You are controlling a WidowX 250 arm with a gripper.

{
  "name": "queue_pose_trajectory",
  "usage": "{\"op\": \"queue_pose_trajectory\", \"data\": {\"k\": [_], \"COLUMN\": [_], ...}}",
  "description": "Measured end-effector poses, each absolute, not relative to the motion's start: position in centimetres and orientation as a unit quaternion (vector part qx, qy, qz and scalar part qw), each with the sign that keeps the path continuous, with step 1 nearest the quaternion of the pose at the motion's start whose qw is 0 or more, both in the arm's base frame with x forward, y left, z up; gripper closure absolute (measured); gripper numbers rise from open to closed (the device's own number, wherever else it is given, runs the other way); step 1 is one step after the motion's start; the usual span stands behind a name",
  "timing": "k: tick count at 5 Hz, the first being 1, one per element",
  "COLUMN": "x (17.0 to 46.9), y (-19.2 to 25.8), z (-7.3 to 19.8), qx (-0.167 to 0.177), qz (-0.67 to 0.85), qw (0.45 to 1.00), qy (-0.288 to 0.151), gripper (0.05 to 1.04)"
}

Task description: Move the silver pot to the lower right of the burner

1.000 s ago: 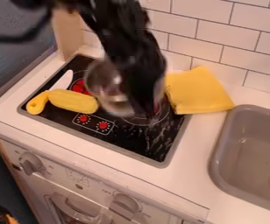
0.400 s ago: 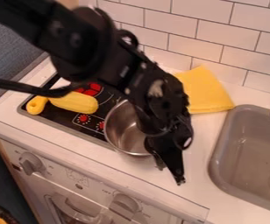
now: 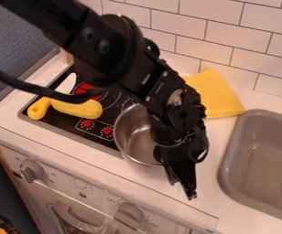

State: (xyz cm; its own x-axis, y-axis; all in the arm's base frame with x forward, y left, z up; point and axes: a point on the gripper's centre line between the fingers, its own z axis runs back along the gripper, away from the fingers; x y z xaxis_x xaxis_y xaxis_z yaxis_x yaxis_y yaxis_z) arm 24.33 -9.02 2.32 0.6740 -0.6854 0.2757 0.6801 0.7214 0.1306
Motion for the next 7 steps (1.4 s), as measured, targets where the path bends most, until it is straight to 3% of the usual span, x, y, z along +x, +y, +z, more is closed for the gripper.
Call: {"op": "queue_pose_trajectory", "data": {"k": [2,3,4,6,7], "x": [24.6,24.9,25.0,24.8,24.8], "y": [-8.5,-7.7,-7.4,-7.6,-7.4], "z": [2.6,4.5,7.1,11.6,11.6], "qx": [0.011,-0.012,-0.029,-0.029,-0.029], "qz": [-0.374,-0.372,-0.375,-0.384,-0.381], "qw": [0.915,0.915,0.906,0.894,0.896], "qy": [-0.150,-0.155,-0.194,-0.230,-0.228], "gripper": [0.178,0.079,0.084,0.084,0.084]}}
